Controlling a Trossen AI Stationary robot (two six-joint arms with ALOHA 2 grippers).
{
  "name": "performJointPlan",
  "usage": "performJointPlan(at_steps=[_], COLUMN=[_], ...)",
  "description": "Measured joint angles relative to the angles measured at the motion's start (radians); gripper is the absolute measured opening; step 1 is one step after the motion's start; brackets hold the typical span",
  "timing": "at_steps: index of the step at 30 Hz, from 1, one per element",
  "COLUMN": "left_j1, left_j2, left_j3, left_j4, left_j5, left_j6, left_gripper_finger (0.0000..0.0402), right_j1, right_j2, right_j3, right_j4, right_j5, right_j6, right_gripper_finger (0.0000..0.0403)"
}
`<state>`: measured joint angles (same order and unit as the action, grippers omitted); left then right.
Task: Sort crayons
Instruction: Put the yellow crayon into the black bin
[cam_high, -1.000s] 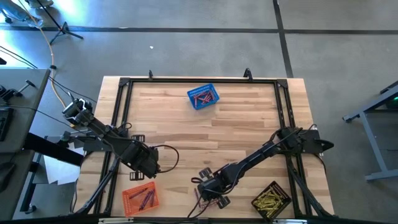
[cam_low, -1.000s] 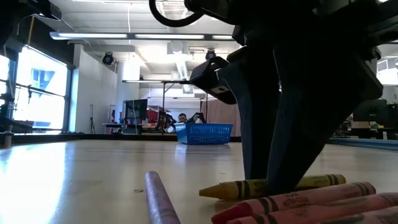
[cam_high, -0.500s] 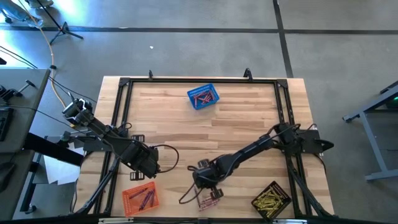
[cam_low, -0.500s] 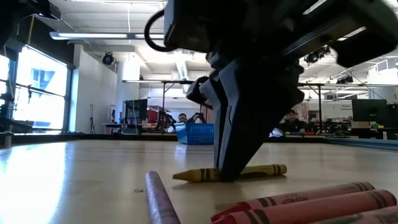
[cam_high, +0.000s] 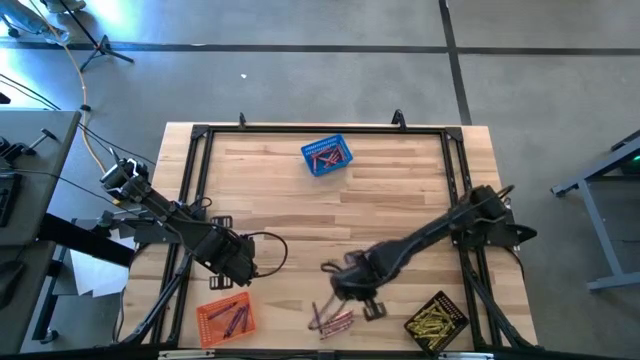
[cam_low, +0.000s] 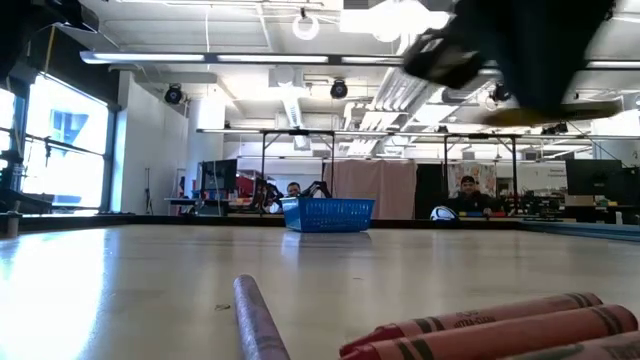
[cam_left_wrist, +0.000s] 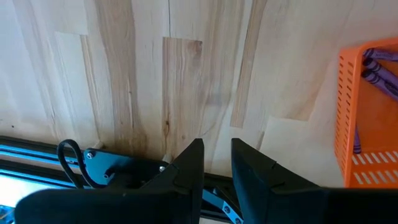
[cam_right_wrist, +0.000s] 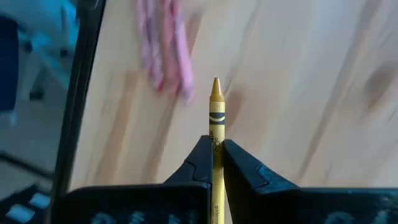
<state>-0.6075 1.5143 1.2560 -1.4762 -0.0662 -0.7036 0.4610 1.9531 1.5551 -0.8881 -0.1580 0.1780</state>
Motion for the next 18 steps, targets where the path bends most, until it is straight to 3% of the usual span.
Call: performJointPlan(at_steps=[5,8,13,16,18], left_j1=[-0.002,-0.007,-0.023,-0.02,-0.012], left_j2=[0.0,0.0,-0.001,-0.006,-0.006], left_j3=[0.0,0.0,0.0,0.0,0.0], left_j4=[-0.002,-0.003,-0.016,-0.017,-0.015], left_j5=[-0.003,-0.003,-0.003,-0.003,-0.008], left_j6=[0.0,0.0,-0.001,-0.002,-0.001], left_gripper_finger=[0.0067,0.0067,0.0067,0.0067,0.0067], right_j1=[0.093,0.166,0.304,0.381,0.426], right_j2=[-0.052,-0.126,-0.314,-0.401,-0.44], right_j3=[-0.018,-0.148,-0.424,-0.523,-0.541], right_j4=[-0.142,-0.103,0.246,0.446,0.472], right_j5=[0.027,0.038,0.031,0.143,0.233], right_j6=[0.086,0.24,0.727,0.967,1.065], right_gripper_finger=[0.0005,0.0005,0.0005,0.0005,0.0005])
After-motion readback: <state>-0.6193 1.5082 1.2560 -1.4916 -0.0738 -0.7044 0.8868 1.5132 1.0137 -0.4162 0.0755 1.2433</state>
